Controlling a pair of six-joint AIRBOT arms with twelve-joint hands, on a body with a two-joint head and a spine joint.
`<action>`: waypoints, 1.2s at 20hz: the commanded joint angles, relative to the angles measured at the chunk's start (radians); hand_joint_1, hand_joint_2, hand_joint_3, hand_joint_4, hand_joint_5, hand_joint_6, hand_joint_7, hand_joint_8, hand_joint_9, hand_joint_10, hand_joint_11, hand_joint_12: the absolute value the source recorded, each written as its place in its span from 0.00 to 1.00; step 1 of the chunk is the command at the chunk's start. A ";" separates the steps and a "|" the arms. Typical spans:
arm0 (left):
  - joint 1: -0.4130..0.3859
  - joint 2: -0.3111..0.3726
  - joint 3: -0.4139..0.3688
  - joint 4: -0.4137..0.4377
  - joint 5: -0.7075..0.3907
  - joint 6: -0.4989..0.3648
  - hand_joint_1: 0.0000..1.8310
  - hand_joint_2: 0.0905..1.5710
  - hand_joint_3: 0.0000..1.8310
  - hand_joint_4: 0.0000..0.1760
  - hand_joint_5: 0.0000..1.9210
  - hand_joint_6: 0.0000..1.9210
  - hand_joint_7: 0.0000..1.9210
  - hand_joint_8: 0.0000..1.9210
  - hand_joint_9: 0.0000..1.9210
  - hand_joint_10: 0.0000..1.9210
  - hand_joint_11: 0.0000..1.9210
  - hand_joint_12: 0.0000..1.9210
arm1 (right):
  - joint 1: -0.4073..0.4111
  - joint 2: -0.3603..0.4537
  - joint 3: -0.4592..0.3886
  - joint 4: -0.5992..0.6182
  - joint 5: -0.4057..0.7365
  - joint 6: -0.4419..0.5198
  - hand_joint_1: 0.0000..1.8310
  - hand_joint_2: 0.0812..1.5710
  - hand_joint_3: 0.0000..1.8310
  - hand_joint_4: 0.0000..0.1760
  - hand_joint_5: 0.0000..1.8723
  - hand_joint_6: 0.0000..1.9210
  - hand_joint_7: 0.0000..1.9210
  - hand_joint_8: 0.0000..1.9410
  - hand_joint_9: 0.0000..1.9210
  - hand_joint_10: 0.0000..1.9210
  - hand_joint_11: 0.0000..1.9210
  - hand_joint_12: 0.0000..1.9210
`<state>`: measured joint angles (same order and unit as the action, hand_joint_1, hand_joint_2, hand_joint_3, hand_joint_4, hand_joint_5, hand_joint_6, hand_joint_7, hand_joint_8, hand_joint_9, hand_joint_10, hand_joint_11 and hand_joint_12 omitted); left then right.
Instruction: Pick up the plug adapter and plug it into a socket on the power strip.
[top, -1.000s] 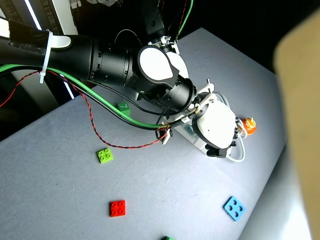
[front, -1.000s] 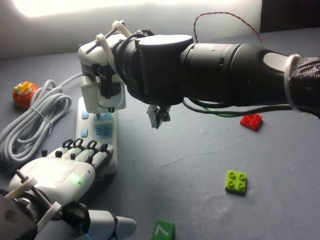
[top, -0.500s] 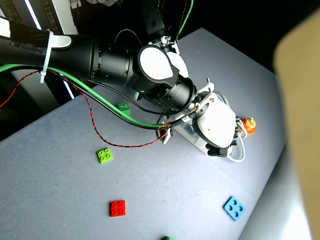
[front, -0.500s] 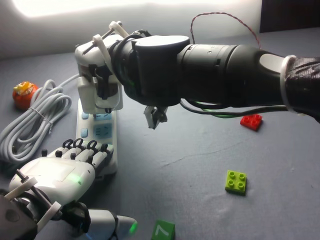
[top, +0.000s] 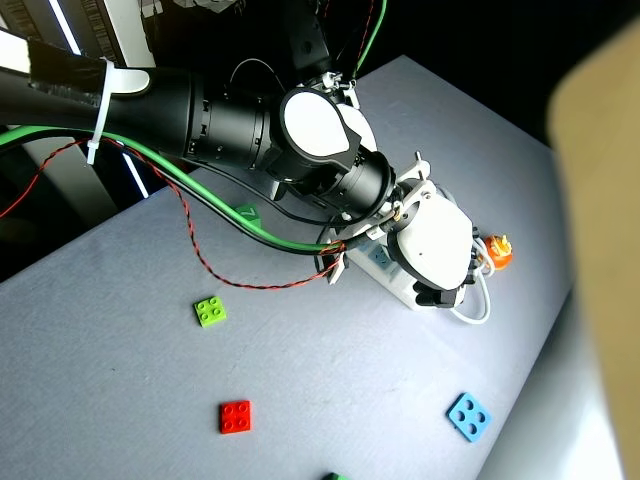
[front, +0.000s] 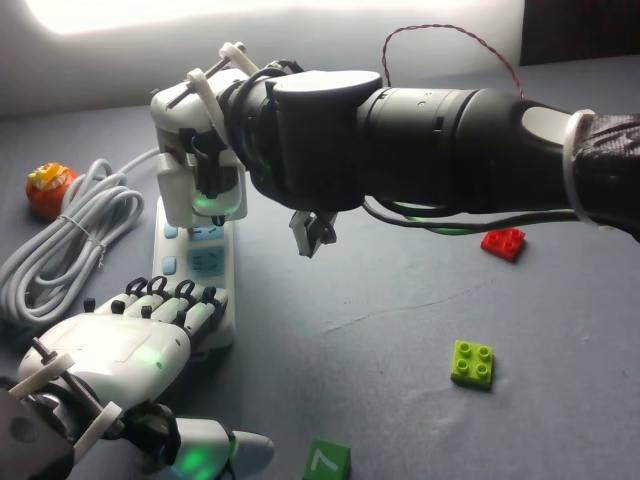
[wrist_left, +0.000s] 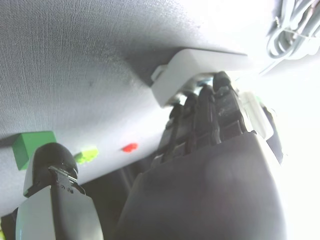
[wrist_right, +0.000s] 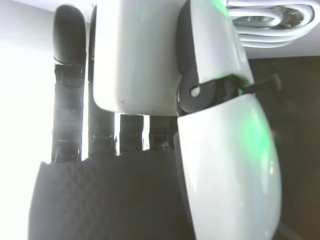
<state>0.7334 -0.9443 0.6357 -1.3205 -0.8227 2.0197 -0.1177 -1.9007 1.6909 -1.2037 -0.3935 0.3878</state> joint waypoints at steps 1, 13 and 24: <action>0.006 -0.007 0.008 -0.006 0.008 0.005 0.18 0.59 0.00 0.00 0.00 0.00 0.00 0.00 0.00 0.00 0.00 0.00 | 0.011 0.005 0.002 -0.038 0.031 -0.003 0.75 0.69 0.00 0.00 0.51 0.54 0.53 0.44 0.48 0.59 0.37 0.60; 0.007 -0.009 0.009 -0.006 0.008 0.005 0.19 0.59 0.00 0.00 0.00 0.00 0.00 0.00 0.00 0.00 0.00 0.00 | 0.003 0.017 -0.002 -0.038 0.052 -0.010 0.75 0.69 0.00 0.00 0.50 0.56 0.52 0.45 0.48 0.59 0.37 0.59; 0.017 -0.017 0.010 -0.006 0.010 0.005 0.18 0.58 0.00 0.00 0.00 0.00 0.00 0.00 0.00 0.00 0.00 0.00 | -0.008 -0.034 0.029 -0.038 0.060 -0.005 0.75 0.69 0.00 0.00 0.50 0.56 0.53 0.44 0.48 0.59 0.37 0.59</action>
<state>0.7429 -0.9508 0.6369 -1.3151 -0.8272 2.0193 -0.1303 -1.9316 1.7226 -1.2118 -0.3843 0.3733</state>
